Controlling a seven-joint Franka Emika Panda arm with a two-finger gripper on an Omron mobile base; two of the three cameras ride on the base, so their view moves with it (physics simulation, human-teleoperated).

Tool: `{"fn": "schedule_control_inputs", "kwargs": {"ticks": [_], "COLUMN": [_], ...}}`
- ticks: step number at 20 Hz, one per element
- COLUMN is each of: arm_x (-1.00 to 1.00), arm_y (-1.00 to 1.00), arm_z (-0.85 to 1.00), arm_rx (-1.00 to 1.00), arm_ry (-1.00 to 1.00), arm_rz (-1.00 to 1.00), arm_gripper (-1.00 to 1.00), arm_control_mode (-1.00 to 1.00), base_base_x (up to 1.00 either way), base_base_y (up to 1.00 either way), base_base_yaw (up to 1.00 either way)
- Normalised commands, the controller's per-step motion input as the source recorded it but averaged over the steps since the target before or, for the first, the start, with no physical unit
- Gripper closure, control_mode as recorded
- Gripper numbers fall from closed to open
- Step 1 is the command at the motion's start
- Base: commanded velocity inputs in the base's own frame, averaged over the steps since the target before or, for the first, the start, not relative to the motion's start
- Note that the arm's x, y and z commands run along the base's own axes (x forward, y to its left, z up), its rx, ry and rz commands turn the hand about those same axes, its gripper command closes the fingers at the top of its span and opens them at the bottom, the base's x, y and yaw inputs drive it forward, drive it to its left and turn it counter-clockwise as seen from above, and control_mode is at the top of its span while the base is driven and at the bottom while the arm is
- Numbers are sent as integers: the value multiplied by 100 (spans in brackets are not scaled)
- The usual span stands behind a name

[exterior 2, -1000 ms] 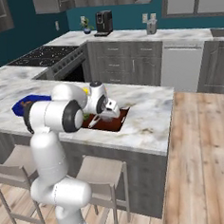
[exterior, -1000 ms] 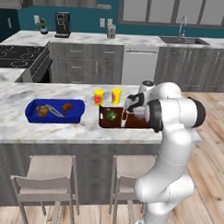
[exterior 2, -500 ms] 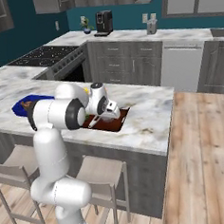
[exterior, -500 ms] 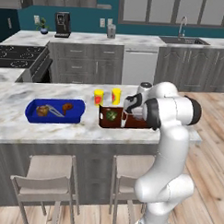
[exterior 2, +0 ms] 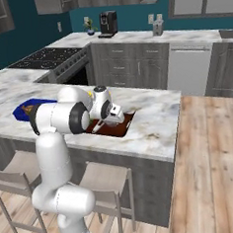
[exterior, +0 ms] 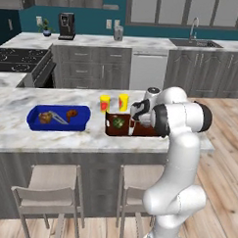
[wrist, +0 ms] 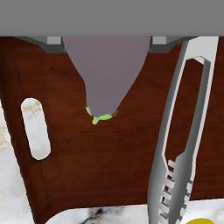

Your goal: Gather the eggplant and broccoli from the fridge and place them on a tray on the dining counter. Then gather the chicken drumsticks from the fridge and place them on the other tray.

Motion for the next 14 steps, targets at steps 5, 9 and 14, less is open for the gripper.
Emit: {"fn": "schedule_control_inputs", "kwargs": {"ticks": [5, 9, 14], "arm_x": [0, -3, -8], "arm_y": [-2, -3, 0], "arm_z": [-39, -4, 0], "arm_rx": [0, 0, 0], "arm_ry": [0, -2, -3], "arm_rz": [0, 0, 0], "arm_gripper": [-100, -100, -100], "arm_control_mode": [-100, -100, -100], "base_base_x": [0, 0, 0], "base_base_y": [0, 0, 0], "base_base_yaw": [0, 0, 0]}}
